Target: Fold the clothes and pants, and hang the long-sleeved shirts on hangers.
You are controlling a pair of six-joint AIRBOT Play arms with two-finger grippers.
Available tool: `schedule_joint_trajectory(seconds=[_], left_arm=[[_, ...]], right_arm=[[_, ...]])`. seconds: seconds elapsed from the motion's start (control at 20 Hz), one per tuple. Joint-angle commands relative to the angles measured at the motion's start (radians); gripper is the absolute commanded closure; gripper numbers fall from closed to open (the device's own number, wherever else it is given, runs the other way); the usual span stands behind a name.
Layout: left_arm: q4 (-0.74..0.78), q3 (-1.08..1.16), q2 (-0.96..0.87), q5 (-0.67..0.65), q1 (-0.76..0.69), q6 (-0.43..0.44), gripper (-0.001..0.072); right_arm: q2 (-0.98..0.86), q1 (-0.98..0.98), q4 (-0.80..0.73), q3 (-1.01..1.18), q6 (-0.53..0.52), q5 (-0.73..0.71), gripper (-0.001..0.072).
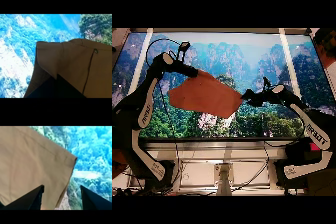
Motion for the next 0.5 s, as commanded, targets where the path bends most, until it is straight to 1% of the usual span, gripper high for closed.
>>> schedule_joint_trajectory(seconds=[0.0,0.2,0.25,0.3,0.35,0.45], left_arm=[[0.002,0.001,0.001,0.001,-0.001,0.0,0.0694],[0.001,0.001,0.001,0.001,-0.001,-0.001,0.0694],[0.001,0.001,0.001,0.001,-0.001,-0.001,0.0694],[0.001,0.001,0.001,0.002,-0.001,-0.001,0.0694],[0.001,0.001,0.001,0.002,-0.001,0.0,0.0694],[-0.001,0.001,0.0,0.002,-0.001,-0.001,0.0693]], right_arm=[[-0.024,0.005,0.023,0.0,0.02,-0.033,0.0225],[-0.068,0.008,0.028,0.044,0.02,-0.034,0.0228],[-0.078,0.011,0.028,0.063,0.02,-0.034,0.025],[-0.085,0.017,0.027,0.08,0.02,-0.036,0.0254],[-0.09,0.021,0.027,0.095,0.019,-0.037,0.0274],[-0.091,0.03,0.023,0.109,0.019,-0.06,0.0364]])
